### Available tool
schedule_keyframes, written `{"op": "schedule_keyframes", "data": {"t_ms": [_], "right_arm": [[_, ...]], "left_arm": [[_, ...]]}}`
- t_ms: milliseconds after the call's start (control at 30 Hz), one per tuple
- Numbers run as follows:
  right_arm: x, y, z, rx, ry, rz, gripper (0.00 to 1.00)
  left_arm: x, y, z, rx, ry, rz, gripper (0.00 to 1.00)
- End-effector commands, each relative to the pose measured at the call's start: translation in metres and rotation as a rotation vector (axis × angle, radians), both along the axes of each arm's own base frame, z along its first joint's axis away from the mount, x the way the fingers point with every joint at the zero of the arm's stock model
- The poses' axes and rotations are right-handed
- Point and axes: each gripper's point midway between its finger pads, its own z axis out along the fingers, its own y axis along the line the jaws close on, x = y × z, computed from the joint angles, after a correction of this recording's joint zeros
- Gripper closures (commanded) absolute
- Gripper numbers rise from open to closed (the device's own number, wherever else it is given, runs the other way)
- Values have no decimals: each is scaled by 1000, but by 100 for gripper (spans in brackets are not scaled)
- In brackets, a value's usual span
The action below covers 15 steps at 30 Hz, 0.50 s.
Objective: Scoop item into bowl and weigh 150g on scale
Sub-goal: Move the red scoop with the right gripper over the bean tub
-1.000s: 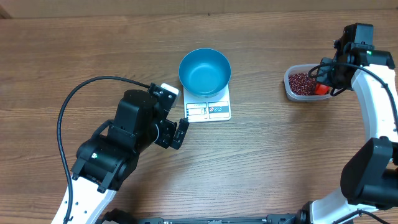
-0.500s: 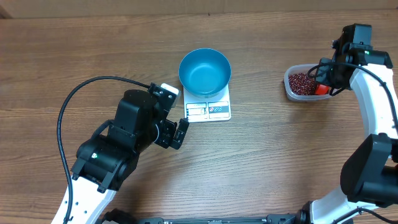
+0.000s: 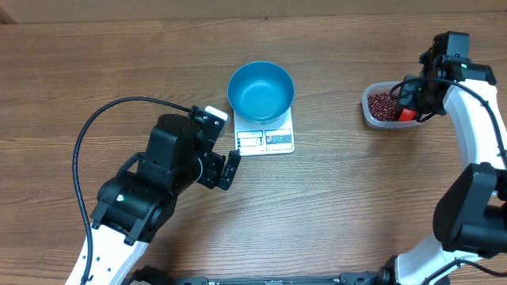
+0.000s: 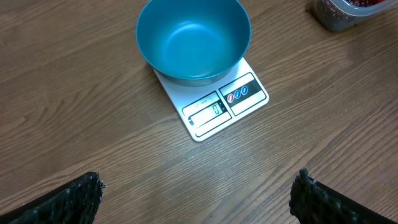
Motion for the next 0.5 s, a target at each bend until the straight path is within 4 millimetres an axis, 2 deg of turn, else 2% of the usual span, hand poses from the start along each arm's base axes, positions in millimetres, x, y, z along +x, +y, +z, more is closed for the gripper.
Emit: {"op": "schedule_keyframes", "data": {"t_ms": [0,467], "right_arm": [[-5,8,-20,48,53,14,96],[-2,22,-24,121,47,66,96]], "left_arm": [[-2,0,2,-5,-10,2,0],[-2,0,2,-5,-10,2,1]]}}
